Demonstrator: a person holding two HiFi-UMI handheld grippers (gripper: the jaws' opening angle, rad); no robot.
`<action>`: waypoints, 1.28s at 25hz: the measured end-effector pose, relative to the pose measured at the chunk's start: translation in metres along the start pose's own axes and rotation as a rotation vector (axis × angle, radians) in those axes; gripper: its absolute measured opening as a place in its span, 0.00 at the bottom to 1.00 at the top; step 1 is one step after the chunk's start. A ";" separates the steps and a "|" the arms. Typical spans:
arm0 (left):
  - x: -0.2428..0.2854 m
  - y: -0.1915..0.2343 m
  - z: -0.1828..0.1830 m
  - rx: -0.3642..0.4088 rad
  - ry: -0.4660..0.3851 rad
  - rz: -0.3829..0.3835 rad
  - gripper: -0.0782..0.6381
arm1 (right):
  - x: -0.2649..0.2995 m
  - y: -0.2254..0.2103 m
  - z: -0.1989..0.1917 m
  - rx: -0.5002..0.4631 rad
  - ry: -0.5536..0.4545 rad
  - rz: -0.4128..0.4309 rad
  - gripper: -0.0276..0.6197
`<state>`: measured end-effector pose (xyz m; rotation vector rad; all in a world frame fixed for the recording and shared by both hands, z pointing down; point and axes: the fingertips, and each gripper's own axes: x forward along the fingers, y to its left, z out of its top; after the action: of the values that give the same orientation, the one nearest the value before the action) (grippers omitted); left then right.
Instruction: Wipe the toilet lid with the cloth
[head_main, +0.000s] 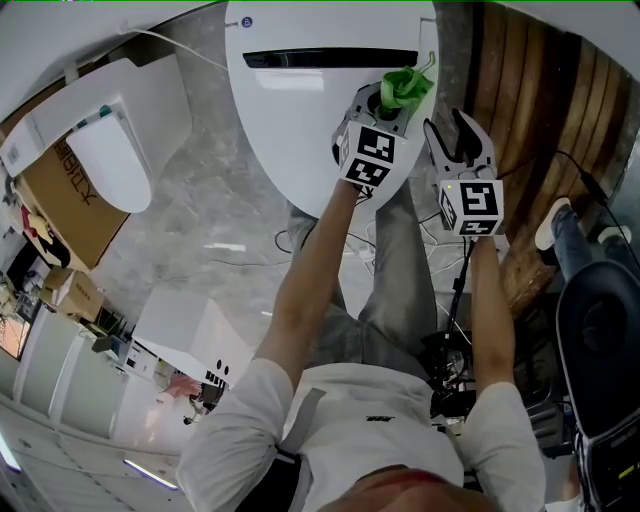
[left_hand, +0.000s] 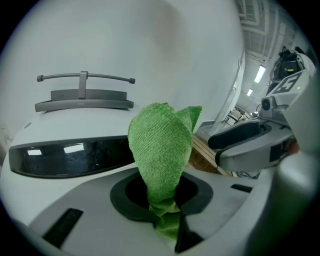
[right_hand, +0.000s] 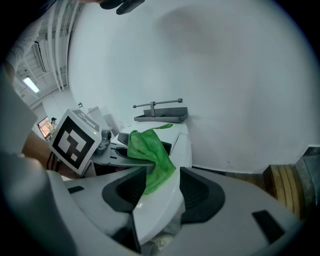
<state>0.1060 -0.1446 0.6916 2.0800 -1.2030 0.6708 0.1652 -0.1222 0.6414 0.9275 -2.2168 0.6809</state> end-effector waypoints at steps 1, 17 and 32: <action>-0.003 0.003 -0.002 -0.002 -0.001 0.002 0.23 | 0.001 0.003 0.001 -0.004 0.002 0.001 0.36; -0.055 0.064 -0.031 -0.055 -0.033 0.040 0.23 | 0.028 0.077 0.006 -0.063 0.038 0.057 0.36; -0.098 0.122 -0.053 -0.096 -0.040 0.092 0.23 | 0.044 0.123 0.015 -0.067 0.041 0.063 0.36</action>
<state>-0.0525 -0.0970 0.6918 1.9769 -1.3340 0.6042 0.0432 -0.0747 0.6369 0.8060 -2.2267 0.6449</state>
